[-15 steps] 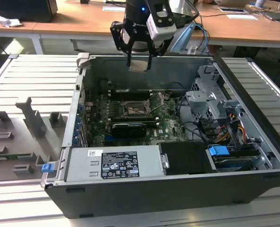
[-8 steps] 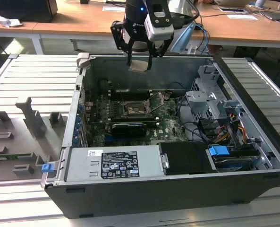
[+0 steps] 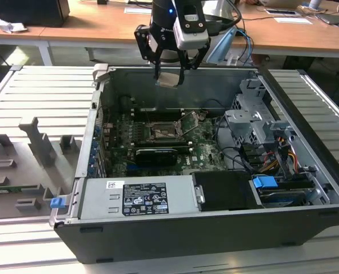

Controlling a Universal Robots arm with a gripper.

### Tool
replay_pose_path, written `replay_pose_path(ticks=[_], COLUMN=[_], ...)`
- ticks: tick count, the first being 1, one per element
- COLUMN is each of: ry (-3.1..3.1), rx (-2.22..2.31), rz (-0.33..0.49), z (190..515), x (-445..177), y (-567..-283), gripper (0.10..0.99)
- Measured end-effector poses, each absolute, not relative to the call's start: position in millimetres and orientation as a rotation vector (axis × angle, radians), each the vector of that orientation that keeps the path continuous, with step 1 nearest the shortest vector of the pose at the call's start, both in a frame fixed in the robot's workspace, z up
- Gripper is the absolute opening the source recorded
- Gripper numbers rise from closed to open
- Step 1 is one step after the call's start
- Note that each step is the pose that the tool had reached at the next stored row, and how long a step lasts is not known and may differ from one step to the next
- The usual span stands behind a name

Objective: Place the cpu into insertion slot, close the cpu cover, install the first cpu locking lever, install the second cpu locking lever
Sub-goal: 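Place the cpu into insertion slot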

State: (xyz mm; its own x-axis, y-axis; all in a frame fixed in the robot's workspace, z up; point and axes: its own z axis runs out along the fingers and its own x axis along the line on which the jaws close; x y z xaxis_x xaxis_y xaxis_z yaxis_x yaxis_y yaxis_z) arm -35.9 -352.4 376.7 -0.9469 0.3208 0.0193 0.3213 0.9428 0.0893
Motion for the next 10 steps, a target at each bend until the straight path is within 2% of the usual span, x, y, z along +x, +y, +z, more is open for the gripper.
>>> replay_pose_path(ticks=[10], ry=[-3.075], rx=[-0.622], rz=[-0.144], z=[376.3], x=[-35.9], y=[-352.4], gripper=[0.537])
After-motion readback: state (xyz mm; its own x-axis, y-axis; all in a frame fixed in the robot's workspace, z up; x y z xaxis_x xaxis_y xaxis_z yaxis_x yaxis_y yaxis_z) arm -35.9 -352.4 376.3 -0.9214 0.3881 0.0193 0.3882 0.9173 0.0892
